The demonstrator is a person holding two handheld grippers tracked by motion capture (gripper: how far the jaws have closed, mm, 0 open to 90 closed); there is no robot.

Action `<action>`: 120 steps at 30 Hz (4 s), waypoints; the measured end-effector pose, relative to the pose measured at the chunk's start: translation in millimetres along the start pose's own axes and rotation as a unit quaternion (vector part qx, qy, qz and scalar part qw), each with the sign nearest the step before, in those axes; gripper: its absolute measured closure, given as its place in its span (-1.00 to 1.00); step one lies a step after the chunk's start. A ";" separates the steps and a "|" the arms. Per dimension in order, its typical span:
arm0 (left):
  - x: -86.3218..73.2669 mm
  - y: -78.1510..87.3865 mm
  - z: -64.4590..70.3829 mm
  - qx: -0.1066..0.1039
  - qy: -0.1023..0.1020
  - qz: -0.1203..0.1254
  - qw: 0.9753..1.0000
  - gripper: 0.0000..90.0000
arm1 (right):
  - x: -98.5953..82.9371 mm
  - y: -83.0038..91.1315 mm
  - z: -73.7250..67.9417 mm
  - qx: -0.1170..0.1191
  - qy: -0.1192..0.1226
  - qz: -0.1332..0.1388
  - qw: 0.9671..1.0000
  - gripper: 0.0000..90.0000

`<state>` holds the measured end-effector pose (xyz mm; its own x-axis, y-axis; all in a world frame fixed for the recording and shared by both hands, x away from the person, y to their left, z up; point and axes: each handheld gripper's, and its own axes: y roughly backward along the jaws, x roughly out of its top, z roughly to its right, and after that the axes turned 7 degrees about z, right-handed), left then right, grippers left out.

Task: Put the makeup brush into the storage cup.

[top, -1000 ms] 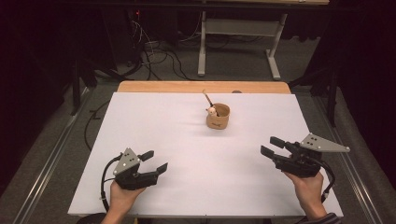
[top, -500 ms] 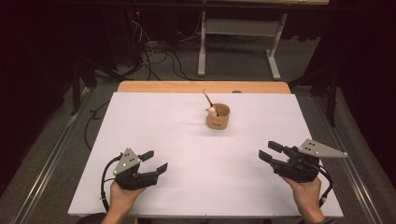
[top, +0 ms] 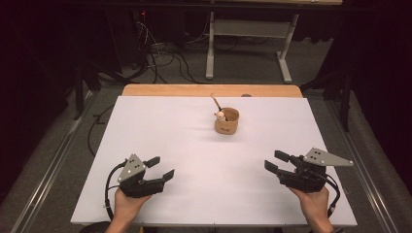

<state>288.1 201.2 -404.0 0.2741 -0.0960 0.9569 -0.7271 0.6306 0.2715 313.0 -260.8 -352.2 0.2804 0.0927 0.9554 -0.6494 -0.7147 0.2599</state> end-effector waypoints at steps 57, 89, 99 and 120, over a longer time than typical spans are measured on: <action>0.1 0.4 -0.2 -0.001 0.002 0.002 1.000 -0.31 | -32.8 -23.3 5.3 -0.021 -0.007 -0.043 0.999 -0.01; 0.4 1.2 0.2 -0.003 0.002 0.004 1.000 -0.31 | -45.8 -29.1 13.6 -0.050 -0.005 -0.066 0.997 -0.01; 0.9 2.4 0.7 -0.005 0.003 0.006 1.000 -0.31 | -52.6 -29.0 18.7 -0.066 -0.005 -0.075 0.995 -0.04; 0.6 0.7 -3.8 0.001 0.008 0.004 1.000 -0.31 | -59.6 -23.7 17.1 -0.080 -0.001 -0.077 0.994 -0.08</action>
<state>290.1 204.5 -403.7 0.2784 -0.0790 0.9572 -0.7299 0.6304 0.2643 323.7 -261.2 -417.7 0.3867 0.1898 0.9025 -0.7029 -0.5729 0.4216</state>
